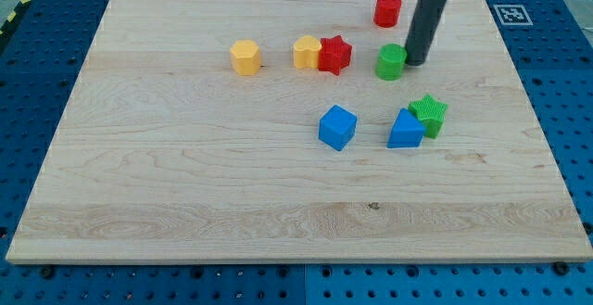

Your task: Move the green circle close to the blue cube

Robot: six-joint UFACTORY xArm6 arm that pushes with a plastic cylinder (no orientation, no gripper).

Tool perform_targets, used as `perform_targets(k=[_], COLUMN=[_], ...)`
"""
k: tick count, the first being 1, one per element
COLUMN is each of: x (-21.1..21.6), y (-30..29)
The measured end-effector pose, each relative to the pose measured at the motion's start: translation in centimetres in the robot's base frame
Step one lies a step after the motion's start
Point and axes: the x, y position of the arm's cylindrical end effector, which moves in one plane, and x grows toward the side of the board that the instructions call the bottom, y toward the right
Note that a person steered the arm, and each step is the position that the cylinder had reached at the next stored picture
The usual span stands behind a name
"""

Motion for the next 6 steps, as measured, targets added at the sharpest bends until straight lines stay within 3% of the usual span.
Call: perform_targets(k=[3,4,5,6], x=[-0.5,4.5,6.6,3.2], y=[-1.9,-2.3,-2.5,-2.3])
